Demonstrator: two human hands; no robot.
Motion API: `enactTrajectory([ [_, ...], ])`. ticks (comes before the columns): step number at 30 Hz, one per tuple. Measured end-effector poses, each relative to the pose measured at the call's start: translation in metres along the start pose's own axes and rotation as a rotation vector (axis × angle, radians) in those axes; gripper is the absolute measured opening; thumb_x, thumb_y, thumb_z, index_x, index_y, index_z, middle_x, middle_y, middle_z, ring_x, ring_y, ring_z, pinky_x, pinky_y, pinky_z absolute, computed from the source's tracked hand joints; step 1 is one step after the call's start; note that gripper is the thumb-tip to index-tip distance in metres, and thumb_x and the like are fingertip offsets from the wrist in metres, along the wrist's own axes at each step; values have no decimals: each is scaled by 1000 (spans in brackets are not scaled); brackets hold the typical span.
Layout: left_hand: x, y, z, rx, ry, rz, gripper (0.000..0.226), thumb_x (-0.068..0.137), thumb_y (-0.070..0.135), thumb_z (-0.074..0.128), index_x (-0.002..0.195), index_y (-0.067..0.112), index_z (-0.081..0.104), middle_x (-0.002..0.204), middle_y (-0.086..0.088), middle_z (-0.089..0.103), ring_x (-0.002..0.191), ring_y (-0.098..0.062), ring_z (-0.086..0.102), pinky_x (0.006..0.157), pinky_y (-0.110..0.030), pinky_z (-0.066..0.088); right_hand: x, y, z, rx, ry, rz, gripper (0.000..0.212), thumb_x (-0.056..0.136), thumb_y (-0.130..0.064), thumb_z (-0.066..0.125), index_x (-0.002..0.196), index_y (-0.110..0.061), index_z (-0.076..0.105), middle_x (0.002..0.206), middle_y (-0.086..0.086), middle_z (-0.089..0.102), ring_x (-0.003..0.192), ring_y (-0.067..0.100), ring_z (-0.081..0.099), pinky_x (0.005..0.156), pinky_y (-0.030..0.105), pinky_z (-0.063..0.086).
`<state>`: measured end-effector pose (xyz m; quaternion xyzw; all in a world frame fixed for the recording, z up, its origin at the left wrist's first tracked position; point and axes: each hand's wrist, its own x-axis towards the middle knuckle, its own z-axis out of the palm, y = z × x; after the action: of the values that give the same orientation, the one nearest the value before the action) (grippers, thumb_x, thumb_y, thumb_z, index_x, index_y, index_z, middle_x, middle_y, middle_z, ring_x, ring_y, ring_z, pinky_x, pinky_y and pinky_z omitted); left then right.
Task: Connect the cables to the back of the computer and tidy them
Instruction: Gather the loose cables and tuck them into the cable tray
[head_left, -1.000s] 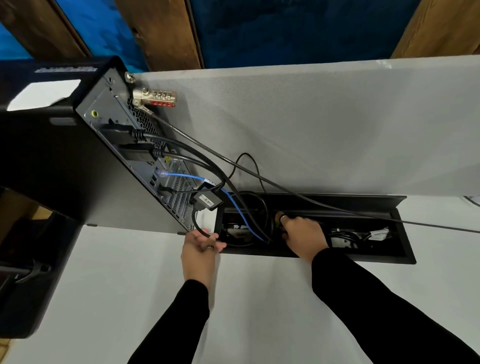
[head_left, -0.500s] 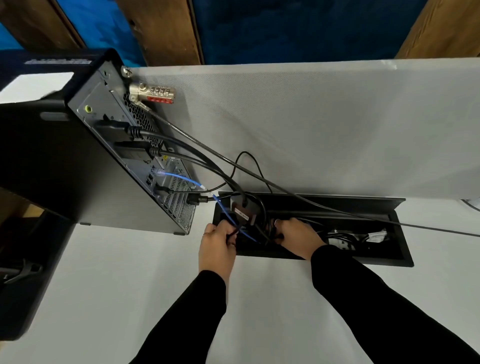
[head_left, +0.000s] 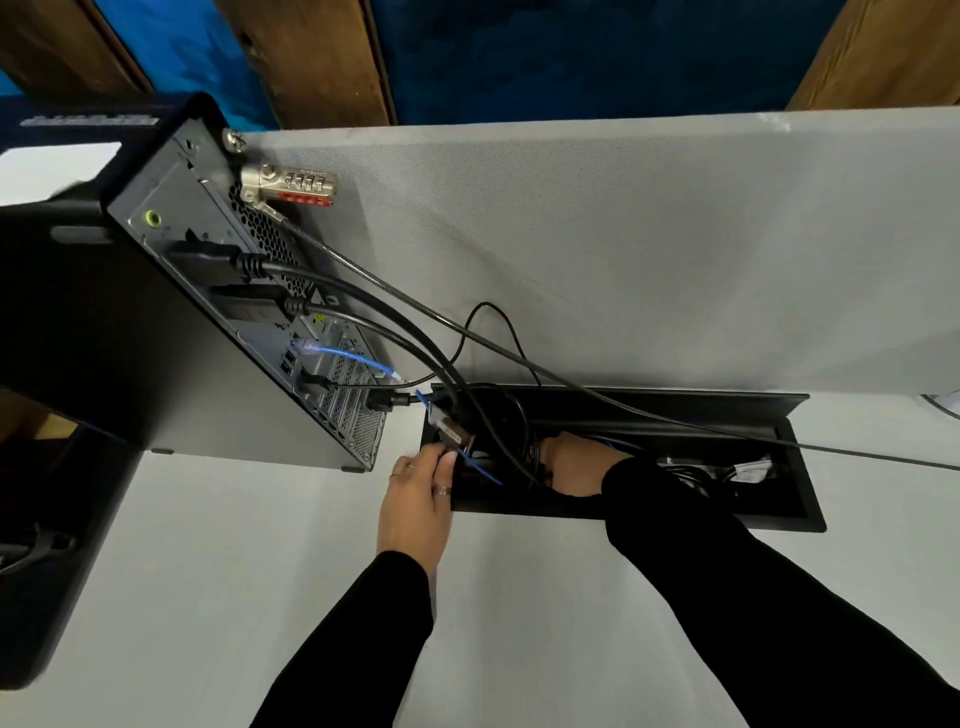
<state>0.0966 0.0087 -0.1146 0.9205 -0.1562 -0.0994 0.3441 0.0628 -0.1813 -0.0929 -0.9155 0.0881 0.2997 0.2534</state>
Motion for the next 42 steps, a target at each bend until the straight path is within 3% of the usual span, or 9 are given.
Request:
enactTrajectory([
  [6, 15, -24, 0, 147, 82, 36, 38, 92, 29, 45, 85, 1, 69, 91, -10, 55, 86, -29, 53, 77, -34, 47, -5, 6, 13, 96, 148, -11, 20, 90, -5, 48, 107, 1, 58, 104, 20, 64, 99, 32, 61, 70, 24, 38],
  [9, 17, -26, 0, 212, 92, 78, 52, 86, 40, 35, 78, 3, 70, 80, -12, 58, 76, -33, 55, 67, -37, 50, -13, 15, 19, 346, 254, -74, 20, 86, -7, 60, 106, -9, 61, 101, 6, 70, 96, 15, 64, 87, 26, 49],
  [12, 19, -24, 0, 178, 51, 39, 32, 89, 29, 52, 86, 3, 71, 82, -13, 59, 76, -34, 57, 69, -39, 51, -22, 22, 28, 512, 342, -72, 25, 84, -13, 66, 108, -17, 60, 101, -2, 69, 96, 5, 62, 94, 24, 48],
  [18, 6, -26, 3, -112, 117, 51, 14, 86, 16, 62, 96, 11, 70, 76, 12, 47, 67, -21, 54, 73, -39, 50, -56, -10, 68, 387, 1031, -196, 23, 93, -38, 48, 96, -16, 54, 87, 4, 60, 75, 11, 55, 71, 17, 44],
  [23, 6, -23, 4, -211, 122, -4, 44, 77, 53, 55, 105, 20, 64, 73, 12, 48, 64, -11, 49, 71, -41, 45, -40, -48, 96, -8, 833, -319, 32, 89, -30, 43, 118, -16, 46, 108, 3, 64, 98, 17, 61, 83, 23, 48],
  [26, 13, -12, 1, -319, 83, -15, 15, 80, 33, 68, 86, 22, 60, 72, 9, 44, 63, -10, 44, 66, -28, 40, -22, -55, 98, -44, 781, -178, 44, 81, -21, 47, 122, -9, 41, 116, 8, 64, 101, 25, 64, 78, 31, 55],
  [31, 24, -12, 0, -280, 89, -16, 15, 83, 15, 67, 75, 14, 53, 76, 8, 41, 66, -9, 44, 60, -10, 35, -14, -67, 105, -195, 818, -25, 52, 69, -20, 65, 115, -8, 44, 109, 7, 69, 96, 20, 68, 75, 31, 45],
  [37, 27, -24, 6, -227, 108, -24, 8, 83, 10, 60, 88, 8, 54, 83, -8, 57, 77, -28, 56, 71, -39, 50, -1, -82, 103, -286, 857, 115, 50, 48, -14, 78, 96, -6, 66, 71, 5, 69, 49, 19, 63, 64, 36, 23],
  [42, 27, -19, 10, -108, 97, -42, 14, 85, 5, 56, 97, 6, 61, 93, -18, 55, 84, -37, 54, 74, -40, 47, 0, -79, 96, -202, 900, 87, 63, 44, -11, 80, 102, -10, 57, 67, 1, 67, 50, 15, 64, 57, 28, 46],
])
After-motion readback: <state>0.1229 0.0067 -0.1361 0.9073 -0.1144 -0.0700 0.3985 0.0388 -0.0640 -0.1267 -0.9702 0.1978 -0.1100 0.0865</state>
